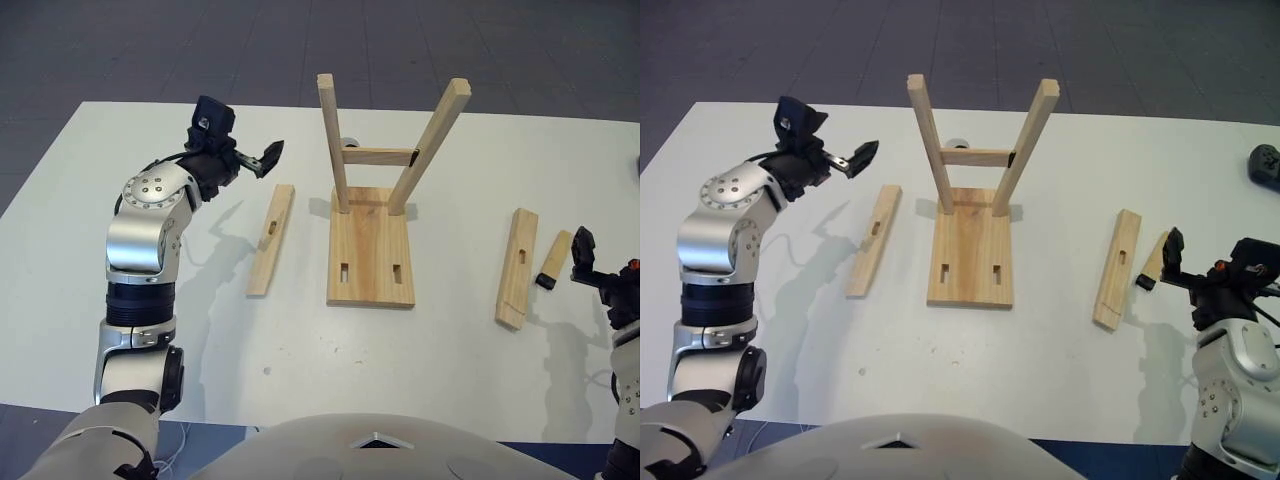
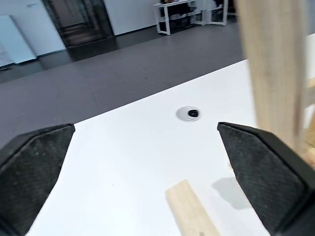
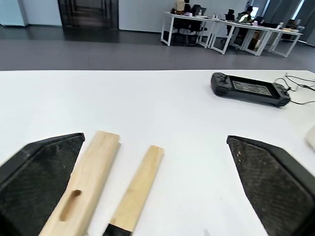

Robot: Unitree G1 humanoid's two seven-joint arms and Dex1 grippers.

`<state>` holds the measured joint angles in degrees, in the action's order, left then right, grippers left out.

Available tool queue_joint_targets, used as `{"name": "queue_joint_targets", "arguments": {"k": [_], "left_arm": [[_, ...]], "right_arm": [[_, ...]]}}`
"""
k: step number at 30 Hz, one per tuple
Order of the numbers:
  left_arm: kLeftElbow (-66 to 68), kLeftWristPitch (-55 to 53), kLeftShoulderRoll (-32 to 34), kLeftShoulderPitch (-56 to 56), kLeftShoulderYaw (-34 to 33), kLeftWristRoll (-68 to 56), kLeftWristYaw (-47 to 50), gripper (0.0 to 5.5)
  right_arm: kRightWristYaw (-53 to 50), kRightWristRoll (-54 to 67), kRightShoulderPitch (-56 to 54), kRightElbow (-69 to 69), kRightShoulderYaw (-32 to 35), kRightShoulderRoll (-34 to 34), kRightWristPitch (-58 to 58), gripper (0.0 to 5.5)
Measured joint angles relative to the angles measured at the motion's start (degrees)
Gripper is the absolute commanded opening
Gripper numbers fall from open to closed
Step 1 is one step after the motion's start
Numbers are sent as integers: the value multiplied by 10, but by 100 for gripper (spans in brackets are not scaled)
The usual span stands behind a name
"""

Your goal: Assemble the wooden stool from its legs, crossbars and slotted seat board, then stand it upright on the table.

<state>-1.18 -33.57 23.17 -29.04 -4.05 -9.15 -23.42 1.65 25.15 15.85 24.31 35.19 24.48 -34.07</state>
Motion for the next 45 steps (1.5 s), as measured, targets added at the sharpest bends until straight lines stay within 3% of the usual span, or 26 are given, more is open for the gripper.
{"name": "queue_joint_targets", "arguments": {"k": [6, 11, 23, 37, 45], "left_arm": [[88, 40, -2, -27, -1, 9, 14, 540], [100, 58, -15, -37, 9, 10, 14, 540], [106, 70, -24, -31, 31, 9, 0, 540], [105, 73, -24, -26, 35, 10, 2, 540], [103, 81, -29, -22, 43, 17, 4, 540]], "right_arm": [[23, -34, -67, -183, -35, 20, -12, 539], [55, -58, -100, -258, -50, 58, -8, 456], [70, -60, -117, -242, -78, 52, -32, 275], [11, -18, -176, -248, -29, 10, -155, 53], [35, -55, -148, -234, -67, 18, -91, 43]]}}
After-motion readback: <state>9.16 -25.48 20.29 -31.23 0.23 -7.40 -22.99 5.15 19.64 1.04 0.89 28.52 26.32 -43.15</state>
